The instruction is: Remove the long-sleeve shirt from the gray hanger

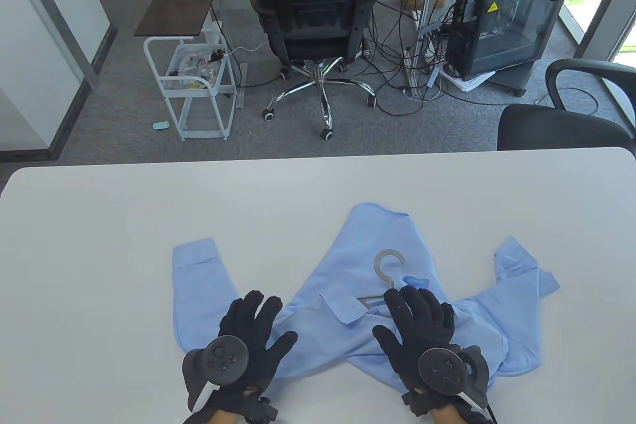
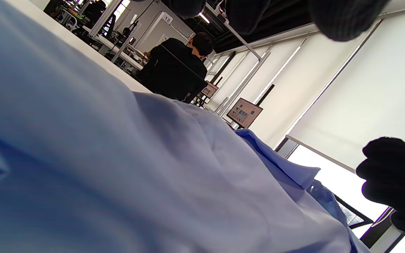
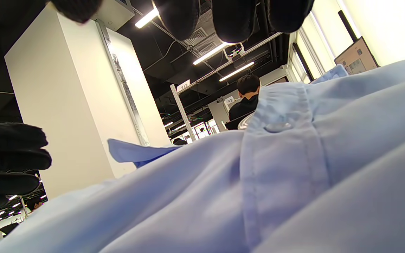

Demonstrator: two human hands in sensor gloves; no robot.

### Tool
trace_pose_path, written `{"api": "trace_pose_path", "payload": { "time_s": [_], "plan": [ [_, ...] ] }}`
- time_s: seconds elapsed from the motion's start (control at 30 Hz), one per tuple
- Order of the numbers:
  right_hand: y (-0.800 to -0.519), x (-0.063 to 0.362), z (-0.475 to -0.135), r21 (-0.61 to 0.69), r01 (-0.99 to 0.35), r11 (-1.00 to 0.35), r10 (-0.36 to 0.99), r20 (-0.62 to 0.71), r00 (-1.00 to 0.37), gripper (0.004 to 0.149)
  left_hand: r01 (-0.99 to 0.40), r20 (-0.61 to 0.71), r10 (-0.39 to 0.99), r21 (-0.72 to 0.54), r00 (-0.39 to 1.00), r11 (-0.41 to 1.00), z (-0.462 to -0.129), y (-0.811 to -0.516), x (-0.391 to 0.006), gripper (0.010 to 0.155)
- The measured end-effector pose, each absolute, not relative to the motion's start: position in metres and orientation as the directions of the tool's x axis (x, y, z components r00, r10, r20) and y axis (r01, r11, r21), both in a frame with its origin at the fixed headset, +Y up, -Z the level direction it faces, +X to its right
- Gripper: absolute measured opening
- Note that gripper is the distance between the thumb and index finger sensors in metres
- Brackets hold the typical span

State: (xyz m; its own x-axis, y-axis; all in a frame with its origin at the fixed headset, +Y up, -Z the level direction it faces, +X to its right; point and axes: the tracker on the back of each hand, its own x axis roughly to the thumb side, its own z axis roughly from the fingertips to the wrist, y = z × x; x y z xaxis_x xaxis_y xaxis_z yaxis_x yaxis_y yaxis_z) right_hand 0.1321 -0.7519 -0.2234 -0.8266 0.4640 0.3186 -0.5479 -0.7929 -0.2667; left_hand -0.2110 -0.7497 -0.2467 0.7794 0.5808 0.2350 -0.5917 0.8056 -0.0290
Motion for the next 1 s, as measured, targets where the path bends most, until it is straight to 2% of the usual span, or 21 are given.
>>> {"api": "trace_pose_path", "payload": {
  "time_s": [0.1,0.23,0.43,0.63,1.0],
  "plan": [
    [-0.752,0.130,-0.223,-0.266,-0.549,-0.793,0.462,0.325,-0.825,0.071,-0.564,0.244,0.548,-0.002,0.800,0.826,-0.246,-0.749,-0.211,0.079],
    [-0.757,0.128,-0.225,-0.243,-0.547,-0.801,0.464,0.326,-0.824,0.071,-0.570,0.238,0.561,-0.033,0.793,0.821,-0.247,-0.753,-0.209,0.079],
    [-0.762,0.131,-0.228,-0.249,-0.517,-0.819,0.448,0.287,-0.847,0.071,-0.516,0.291,0.510,-0.063,0.810,0.854,-0.243,-0.756,-0.195,0.079],
    [-0.760,0.136,-0.231,-0.280,-0.509,-0.814,0.447,0.258,-0.856,0.072,-0.493,0.344,0.491,-0.087,0.801,0.866,-0.239,-0.756,-0.183,0.080],
    [-0.749,0.123,-0.236,-0.236,-0.486,-0.841,0.429,0.253,-0.867,0.077,-0.507,0.335,0.512,-0.110,0.791,0.855,-0.240,-0.757,-0.183,0.080]
  ]
}}
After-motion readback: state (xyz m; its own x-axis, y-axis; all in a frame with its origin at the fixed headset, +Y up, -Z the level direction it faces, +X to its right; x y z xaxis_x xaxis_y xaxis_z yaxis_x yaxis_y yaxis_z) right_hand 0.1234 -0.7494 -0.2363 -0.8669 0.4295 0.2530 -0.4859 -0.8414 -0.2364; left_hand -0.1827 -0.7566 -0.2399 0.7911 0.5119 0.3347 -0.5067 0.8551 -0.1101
